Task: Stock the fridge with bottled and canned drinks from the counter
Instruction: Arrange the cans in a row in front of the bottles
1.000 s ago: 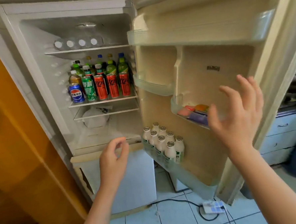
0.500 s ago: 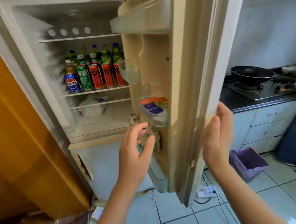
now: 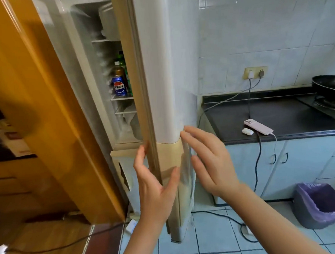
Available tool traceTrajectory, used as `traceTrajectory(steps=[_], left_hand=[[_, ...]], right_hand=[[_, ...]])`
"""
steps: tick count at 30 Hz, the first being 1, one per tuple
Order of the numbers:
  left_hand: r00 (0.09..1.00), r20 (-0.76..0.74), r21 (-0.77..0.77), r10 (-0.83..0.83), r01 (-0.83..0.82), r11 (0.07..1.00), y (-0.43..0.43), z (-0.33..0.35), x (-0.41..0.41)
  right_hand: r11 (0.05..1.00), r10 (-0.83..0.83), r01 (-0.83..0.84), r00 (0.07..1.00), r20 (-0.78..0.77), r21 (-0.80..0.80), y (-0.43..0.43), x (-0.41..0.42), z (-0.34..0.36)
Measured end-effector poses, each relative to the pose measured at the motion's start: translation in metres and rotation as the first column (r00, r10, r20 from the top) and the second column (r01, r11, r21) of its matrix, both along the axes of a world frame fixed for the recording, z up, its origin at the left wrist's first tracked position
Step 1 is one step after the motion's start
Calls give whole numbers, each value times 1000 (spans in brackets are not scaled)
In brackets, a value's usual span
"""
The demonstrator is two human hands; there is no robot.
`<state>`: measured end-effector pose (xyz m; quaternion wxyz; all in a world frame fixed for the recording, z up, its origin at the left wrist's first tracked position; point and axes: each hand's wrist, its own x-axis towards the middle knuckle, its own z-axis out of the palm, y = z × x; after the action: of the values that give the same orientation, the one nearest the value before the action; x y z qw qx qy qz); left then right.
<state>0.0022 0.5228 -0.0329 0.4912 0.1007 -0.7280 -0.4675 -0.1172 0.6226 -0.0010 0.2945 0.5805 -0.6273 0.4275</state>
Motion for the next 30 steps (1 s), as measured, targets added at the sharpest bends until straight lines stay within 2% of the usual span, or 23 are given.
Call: traceTrajectory(steps=[4, 11, 16, 22, 27, 30], left_hand=[[990, -49, 27, 129, -127, 991, -24, 0, 6], [909, 81, 31, 409, -412, 910, -87, -6, 7], [940, 31, 110, 339, -341, 934, -143, -4, -1], [846, 165, 94, 507, -526, 846, -217, 2, -20], [825, 226, 98, 518, -549, 830, -286, 6, -38], [853, 223, 138, 473, -508, 850, -327, 10, -54]], right_hand=[[985, -86, 72, 993, 85, 159, -34, -16, -9], [931, -239, 177, 956, 169, 318, -92, -48, -23], [928, -299, 240, 935, 189, 284, -137, -61, -22], [920, -348, 313, 930, 123, 236, -200, -81, -19], [908, -387, 361, 917, 95, 212, -253, -106, -15], [907, -396, 378, 916, 69, 185, -281, -118, -15]])
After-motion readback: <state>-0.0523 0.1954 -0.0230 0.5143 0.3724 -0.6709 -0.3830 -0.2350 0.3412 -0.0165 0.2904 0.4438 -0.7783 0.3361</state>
